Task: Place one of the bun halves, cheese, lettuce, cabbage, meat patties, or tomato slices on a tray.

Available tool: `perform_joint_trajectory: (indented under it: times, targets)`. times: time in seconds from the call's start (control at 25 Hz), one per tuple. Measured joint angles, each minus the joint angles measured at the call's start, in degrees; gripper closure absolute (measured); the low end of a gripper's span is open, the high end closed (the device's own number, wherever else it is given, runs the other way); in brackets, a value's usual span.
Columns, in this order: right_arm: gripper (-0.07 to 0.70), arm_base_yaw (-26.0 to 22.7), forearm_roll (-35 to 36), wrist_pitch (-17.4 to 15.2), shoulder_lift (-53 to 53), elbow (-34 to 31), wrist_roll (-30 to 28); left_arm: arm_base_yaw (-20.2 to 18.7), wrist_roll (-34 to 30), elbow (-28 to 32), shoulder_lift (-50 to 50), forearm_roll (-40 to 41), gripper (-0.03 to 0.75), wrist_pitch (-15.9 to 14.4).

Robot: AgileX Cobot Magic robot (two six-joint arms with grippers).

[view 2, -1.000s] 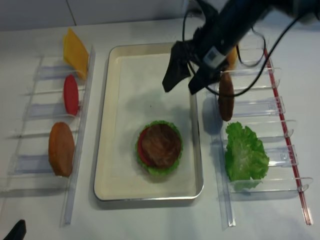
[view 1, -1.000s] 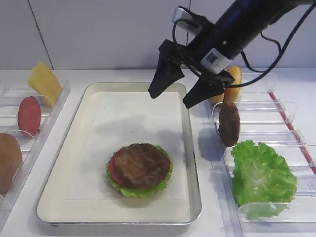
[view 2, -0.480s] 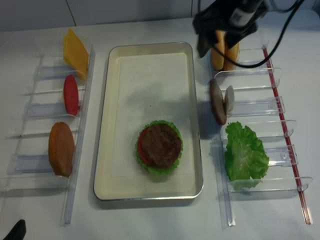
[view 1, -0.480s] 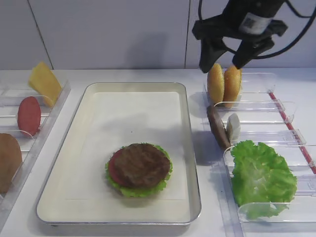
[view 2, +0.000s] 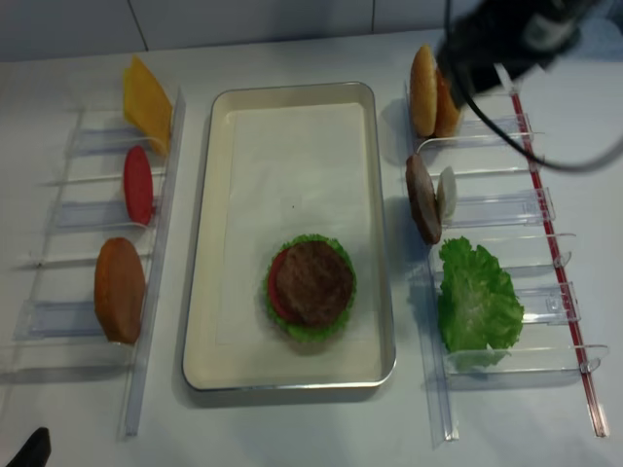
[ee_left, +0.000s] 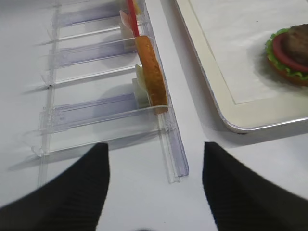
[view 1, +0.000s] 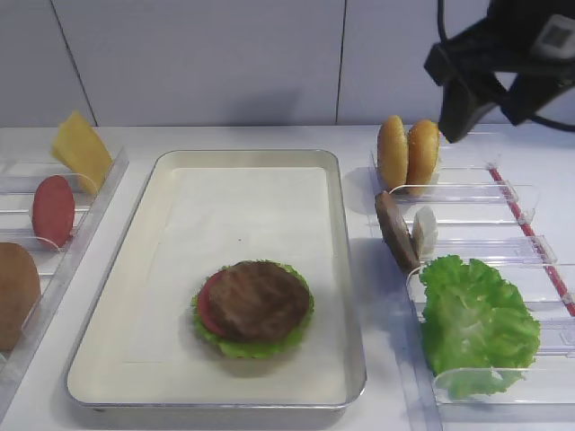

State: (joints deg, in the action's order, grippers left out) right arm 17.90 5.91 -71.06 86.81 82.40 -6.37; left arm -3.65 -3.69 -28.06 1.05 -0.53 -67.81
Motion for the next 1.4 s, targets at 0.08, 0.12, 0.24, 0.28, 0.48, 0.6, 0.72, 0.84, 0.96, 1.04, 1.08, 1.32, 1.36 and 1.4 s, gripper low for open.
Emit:
perform_joint_trajectory:
  times: [0.08, 0.12, 0.24, 0.28, 0.48, 0.6, 0.72, 0.84, 0.96, 1.04, 1.08, 1.32, 1.36, 1.4]
  targets:
    - [0.125, 0.0, -0.5, 0.0, -3.4, -4.6, 0.0, 0.0, 0.0, 0.0, 0.0, 0.0, 0.301, 0.0]
    - [0.125, -0.1, -0.5, 0.0, -5.7, -7.3, 0.0, 0.0, 0.0, 0.0, 0.0, 0.0, 0.301, 0.0]
    - [0.125, -1.2, -0.5, 2.3, -12.9, -15.1, 0.0, 0.0, 0.0, 0.0, 0.0, 0.0, 0.301, 0.0]
    - [0.125, -2.2, -0.4, 3.0, -15.6, -17.7, 0.0, 0.0, 0.0, 0.0, 0.0, 0.0, 0.301, 0.0]
    - [0.125, -9.1, -0.4, 5.0, -28.4, -29.0, -1.1, 0.0, 0.0, 0.0, 0.0, 0.0, 0.301, 0.0]
    - [0.125, -12.3, 1.0, 5.8, -36.0, -33.9, -3.7, 0.0, 0.0, 0.0, 0.0, 0.0, 0.301, 0.0]
    - [0.125, -12.9, 2.1, 7.8, -43.3, -38.0, -5.2, 0.0, 0.0, 0.0, 0.0, 0.0, 0.301, 0.0]
    - [0.125, -13.0, 3.0, 9.6, -50.2, -41.6, -5.5, 0.0, 0.0, 0.0, 0.0, 0.0, 0.301, 0.0]
    - [0.125, -13.0, 3.3, 10.2, -56.4, -44.9, -5.5, 0.0, 0.0, 0.0, 0.0, 0.0, 0.301, 0.0]
    - [0.125, -13.0, 3.3, 10.2, -60.6, -47.3, -5.5, 0.0, 0.0, 0.0, 0.0, 0.0, 0.301, 0.0]
    - [0.125, -13.0, 3.3, 10.2, -62.4, -48.3, -5.5, 0.0, 0.0, 0.0, 0.0, 0.0, 0.301, 0.0]
    - [0.125, -13.0, 3.3, 8.9, -75.5, -52.4, -5.6, 0.0, 0.0, 0.0, 0.0, 0.0, 0.301, 0.0]
    - [0.125, -13.0, 3.3, 8.5, -77.0, -52.7, -5.6, 0.0, 0.0, 0.0, 0.0, 0.0, 0.301, 0.0]
    - [0.125, -13.0, 3.3, 7.9, -78.8, -53.2, -5.6, 0.0, 0.0, 0.0, 0.0, 0.0, 0.301, 0.0]
